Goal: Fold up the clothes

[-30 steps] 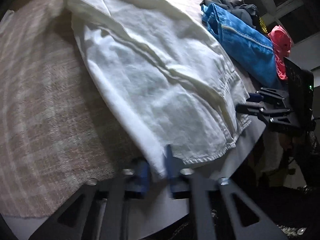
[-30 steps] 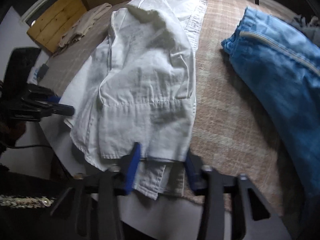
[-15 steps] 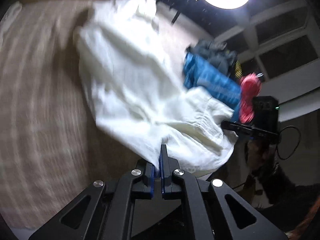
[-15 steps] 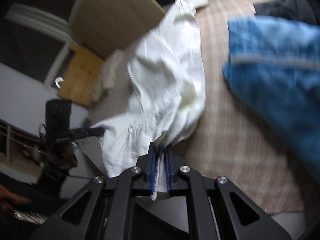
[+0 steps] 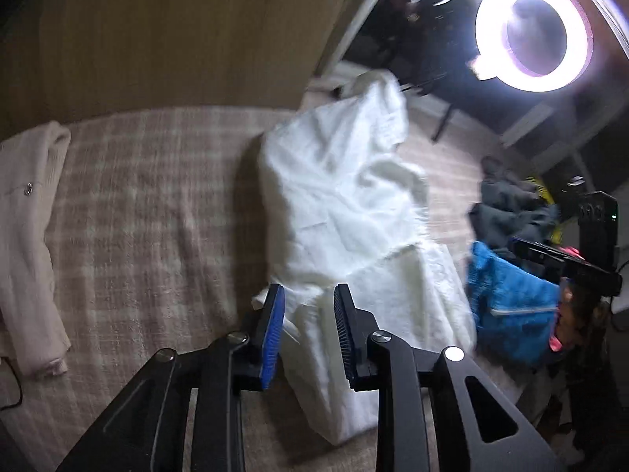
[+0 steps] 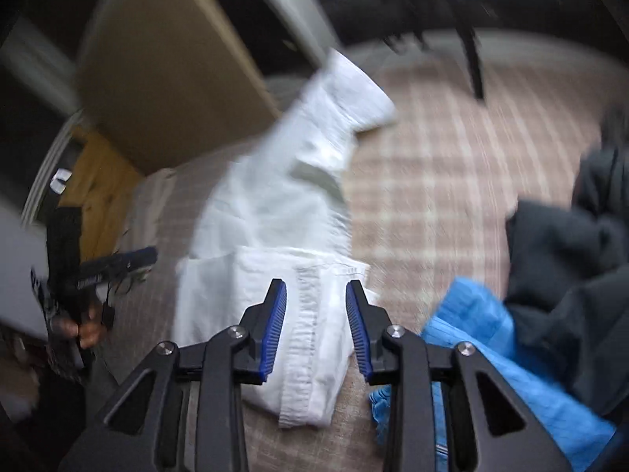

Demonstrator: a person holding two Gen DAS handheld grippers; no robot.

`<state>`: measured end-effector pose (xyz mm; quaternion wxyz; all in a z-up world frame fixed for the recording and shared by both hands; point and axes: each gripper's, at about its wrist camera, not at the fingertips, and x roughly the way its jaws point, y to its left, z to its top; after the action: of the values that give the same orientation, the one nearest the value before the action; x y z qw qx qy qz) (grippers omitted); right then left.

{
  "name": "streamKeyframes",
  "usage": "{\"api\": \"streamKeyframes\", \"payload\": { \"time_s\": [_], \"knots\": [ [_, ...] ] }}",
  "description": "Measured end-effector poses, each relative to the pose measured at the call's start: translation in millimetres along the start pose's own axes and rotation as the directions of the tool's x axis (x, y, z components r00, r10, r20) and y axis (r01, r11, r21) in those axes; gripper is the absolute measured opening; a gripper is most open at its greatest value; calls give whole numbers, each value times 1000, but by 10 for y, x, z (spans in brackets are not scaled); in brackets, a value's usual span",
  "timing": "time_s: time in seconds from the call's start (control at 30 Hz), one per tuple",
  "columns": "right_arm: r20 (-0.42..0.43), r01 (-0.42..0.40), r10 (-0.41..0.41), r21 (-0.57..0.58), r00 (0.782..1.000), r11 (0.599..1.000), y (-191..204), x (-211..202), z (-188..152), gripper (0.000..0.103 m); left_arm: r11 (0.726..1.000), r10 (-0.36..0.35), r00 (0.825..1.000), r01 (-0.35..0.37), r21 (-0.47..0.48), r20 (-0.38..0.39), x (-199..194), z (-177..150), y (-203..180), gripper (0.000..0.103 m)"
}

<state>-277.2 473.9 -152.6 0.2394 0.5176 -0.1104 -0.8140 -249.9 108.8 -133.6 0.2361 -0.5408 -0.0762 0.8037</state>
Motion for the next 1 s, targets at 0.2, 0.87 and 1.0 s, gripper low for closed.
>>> {"api": "streamKeyframes", "payload": {
  "time_s": [0.2,0.87,1.0],
  "knots": [
    [-89,118,-131,-145,987,982,198,66,-559,31,989,46,995,-32,145,-90,210,-446,-374,28],
    [-199,111,-114,-29,973,993,282,549,-1414,10,993,-83,984,94,64,-156,400,-702,-308,2],
    [-175,69,-95,-146,980,987,365,442,-1327,4,990,-99,988,109,84,-119,184,-496,-323,2]
  ]
}}
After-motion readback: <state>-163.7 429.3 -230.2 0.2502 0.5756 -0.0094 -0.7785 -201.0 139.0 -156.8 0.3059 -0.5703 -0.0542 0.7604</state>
